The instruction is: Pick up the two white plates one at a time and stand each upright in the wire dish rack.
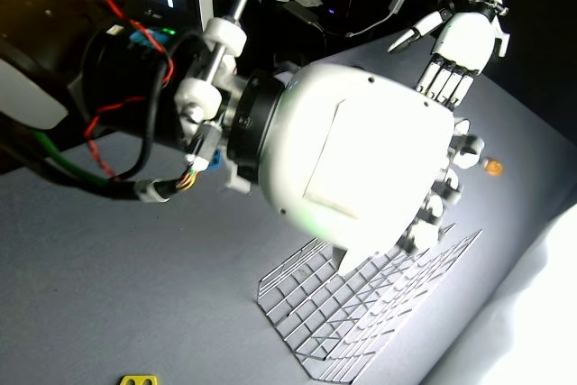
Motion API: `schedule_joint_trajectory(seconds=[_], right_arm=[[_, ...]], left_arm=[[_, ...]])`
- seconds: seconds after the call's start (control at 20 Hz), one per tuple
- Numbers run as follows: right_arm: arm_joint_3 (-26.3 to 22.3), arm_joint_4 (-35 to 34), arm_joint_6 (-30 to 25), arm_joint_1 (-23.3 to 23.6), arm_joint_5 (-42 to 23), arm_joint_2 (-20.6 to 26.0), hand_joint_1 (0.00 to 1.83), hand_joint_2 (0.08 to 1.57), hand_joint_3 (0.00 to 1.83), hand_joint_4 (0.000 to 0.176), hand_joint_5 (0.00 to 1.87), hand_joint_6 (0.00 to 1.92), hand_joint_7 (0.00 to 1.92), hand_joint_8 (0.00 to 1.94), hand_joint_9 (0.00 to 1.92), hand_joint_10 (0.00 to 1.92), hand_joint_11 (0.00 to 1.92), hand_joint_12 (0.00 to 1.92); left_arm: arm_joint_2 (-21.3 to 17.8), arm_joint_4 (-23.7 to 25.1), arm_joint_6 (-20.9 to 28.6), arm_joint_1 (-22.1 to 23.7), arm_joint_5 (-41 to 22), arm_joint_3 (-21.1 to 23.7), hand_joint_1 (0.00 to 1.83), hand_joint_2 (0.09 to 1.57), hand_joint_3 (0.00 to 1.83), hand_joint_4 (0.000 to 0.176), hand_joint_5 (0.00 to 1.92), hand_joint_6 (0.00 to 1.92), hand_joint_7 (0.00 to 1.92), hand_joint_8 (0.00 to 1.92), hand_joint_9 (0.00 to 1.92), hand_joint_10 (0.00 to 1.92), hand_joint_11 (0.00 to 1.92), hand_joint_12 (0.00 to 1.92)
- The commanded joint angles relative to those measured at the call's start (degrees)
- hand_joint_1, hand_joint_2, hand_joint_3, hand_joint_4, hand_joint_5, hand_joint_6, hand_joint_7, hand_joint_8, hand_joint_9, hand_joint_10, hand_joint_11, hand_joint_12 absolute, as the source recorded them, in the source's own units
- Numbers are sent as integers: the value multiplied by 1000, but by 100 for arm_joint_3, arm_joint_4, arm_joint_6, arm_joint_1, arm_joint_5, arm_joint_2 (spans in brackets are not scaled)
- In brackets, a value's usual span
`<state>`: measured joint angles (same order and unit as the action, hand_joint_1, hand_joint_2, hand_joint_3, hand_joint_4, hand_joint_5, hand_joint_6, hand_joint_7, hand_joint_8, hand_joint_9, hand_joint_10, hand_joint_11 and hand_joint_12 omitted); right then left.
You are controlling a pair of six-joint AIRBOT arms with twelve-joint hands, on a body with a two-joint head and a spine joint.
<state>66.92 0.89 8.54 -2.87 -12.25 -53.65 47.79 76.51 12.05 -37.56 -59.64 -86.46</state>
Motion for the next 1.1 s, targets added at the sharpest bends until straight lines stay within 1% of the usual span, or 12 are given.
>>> schedule_joint_trajectory(seconds=[0.0, 0.05, 0.2, 0.4, 0.5, 0.55, 0.65, 0.8, 0.85, 0.9, 1.0, 1.05], right_arm=[[37, -10, -275, 154, -840, 45, 1379, 1106, 0, 0, 883, 1038, 1028, 923, 965, 1120, 756, 1187], [62, 5, -277, 176, -840, 46, 1379, 1106, 0, 0, 883, 1043, 1028, 920, 967, 1114, 757, 1186], [152, 9, -321, 241, -836, 56, 1379, 1102, 0, 0, 892, 1052, 1040, 887, 973, 1095, 782, 1148], [296, 108, -350, 305, -633, 55, 1376, 1111, 1, 0, 875, 1085, 1013, 930, 956, 1118, 776, 1151], [335, 210, -422, 324, -580, 55, 1373, 1120, 1, 0, 858, 1120, 996, 956, 936, 1143, 751, 1182], [373, 517, -697, 337, -577, 55, 1372, 1124, 0, 0, 846, 1131, 978, 976, 945, 1142, 756, 1188], [444, 823, -1050, 352, -606, 56, 1377, 1111, 0, 0, 876, 1080, 1003, 945, 974, 1101, 782, 1175], [539, 1276, -1633, 342, -653, 60, 1374, 1115, 0, 0, 869, 1106, 997, 944, 956, 1119, 780, 1180], [549, 1442, -1829, 313, -653, 65, 1375, 1116, 0, 0, 859, 1107, 1000, 942, 960, 1120, 769, 1176], [551, 1511, -1879, 293, -650, 67, 1375, 1116, 0, 0, 859, 1105, 1001, 944, 956, 1125, 770, 1177], [575, 1526, -1951, 257, -634, 68, 1372, 1119, 2, 0, 866, 1110, 992, 959, 935, 1147, 766, 1237], [594, 1526, -1965, 257, -584, 66, 1376, 1109, 0, 0, 891, 1066, 1017, 921, 953, 1127, 783, 1250]], left_arm=[[2, -412, -32, -17, -237, -11, 0, 1066, 0, 0, 148, 0, 173, 0, 155, 0, 0, 350], [15, -414, -58, -34, -235, -11, 0, 1067, 0, 0, 151, 1, 176, 1, 154, 0, 0, 330], [51, -422, -206, -134, -208, -4, 0, 1073, 0, 0, 168, 2, 186, 1, 165, 1, 0, 384], [107, -460, -469, -300, -74, 31, 0, 1077, 2, 0, 160, 1, 164, 1, 141, 2, 0, 317], [132, -471, -493, -346, -46, 50, 0, 1074, 0, 0, 166, 3, 176, 3, 159, 4, 0, 359], [143, -497, -529, -368, -32, 64, 0, 1073, 0, 0, 167, 2, 179, 3, 158, 3, 0, 364], [159, -519, -622, -392, -13, 79, 0, 1070, 0, 0, 153, 2, 172, 3, 151, 3, 0, 344], [193, -519, -663, -400, 23, 60, 0, 1076, 2, 0, 153, 1, 150, 4, 122, 2, 0, 264], [205, -519, -663, -400, 46, 52, 0, 1074, 0, 0, 153, 1, 163, 3, 140, 3, 0, 296], [211, -518, -663, -400, 55, 48, 0, 1072, 0, 0, 184, 0, 202, 4, 180, 4, 0, 390], [215, -517, -663, -400, 85, 43, 0, 1068, 0, 0, 178, 4, 196, 4, 171, 2, 0, 380], [215, -517, -663, -399, 86, 36, 0, 1070, 0, 0, 174, 1, 185, 3, 159, 1, 0, 351]])
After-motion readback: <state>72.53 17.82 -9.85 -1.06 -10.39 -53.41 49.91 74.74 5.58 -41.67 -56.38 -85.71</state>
